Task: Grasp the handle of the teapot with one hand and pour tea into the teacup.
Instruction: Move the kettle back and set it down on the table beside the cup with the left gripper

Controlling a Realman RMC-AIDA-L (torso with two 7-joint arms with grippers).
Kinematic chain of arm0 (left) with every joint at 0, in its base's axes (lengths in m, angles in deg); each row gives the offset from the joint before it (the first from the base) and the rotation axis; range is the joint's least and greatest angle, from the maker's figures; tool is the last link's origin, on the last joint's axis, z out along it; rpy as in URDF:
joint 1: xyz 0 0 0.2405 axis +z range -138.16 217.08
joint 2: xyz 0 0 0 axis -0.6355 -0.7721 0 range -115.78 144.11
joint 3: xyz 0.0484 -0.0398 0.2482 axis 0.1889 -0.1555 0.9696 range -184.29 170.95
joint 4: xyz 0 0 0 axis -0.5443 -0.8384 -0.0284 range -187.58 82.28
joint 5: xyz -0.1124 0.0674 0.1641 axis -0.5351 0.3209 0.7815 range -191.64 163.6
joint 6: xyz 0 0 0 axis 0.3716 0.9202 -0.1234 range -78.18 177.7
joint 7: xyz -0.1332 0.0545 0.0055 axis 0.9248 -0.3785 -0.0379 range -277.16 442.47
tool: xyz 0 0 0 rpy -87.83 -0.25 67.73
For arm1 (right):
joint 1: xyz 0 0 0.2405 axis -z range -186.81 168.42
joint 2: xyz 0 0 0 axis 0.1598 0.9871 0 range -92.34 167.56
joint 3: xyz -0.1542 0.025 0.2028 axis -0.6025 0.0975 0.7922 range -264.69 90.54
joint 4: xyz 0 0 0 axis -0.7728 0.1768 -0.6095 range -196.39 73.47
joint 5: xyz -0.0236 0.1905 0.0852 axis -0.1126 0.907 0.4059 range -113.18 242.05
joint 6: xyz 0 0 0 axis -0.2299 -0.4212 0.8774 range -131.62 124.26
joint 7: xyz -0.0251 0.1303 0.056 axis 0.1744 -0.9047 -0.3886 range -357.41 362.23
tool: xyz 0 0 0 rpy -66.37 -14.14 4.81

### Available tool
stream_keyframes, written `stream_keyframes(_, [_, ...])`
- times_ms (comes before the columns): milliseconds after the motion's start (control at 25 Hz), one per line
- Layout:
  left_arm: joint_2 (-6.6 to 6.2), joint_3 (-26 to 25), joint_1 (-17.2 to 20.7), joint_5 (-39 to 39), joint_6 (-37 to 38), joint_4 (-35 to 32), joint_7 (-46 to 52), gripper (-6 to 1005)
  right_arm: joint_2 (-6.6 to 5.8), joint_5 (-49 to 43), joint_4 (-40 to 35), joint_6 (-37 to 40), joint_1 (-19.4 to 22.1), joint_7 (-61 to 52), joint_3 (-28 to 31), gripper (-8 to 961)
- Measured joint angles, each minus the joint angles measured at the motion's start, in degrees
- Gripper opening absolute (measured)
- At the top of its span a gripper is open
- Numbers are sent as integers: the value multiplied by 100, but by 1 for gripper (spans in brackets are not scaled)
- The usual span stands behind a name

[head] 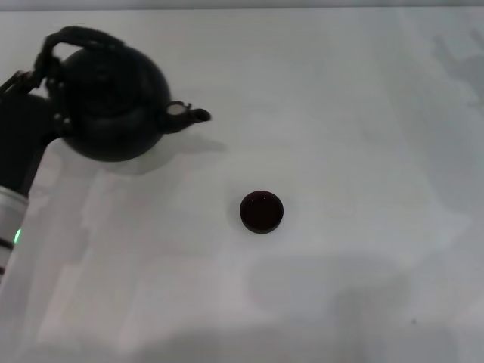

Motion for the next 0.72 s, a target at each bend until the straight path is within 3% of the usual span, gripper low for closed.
stream_keyframes(320, [2,17,210,-133,-184,-29,3,127,-9,0,1,-100,98,1,0,842])
stream_keyframes(720, [-7,25,173,-171,-475,-10,360,140,-4,-18,136,-203,227,2,2,842])
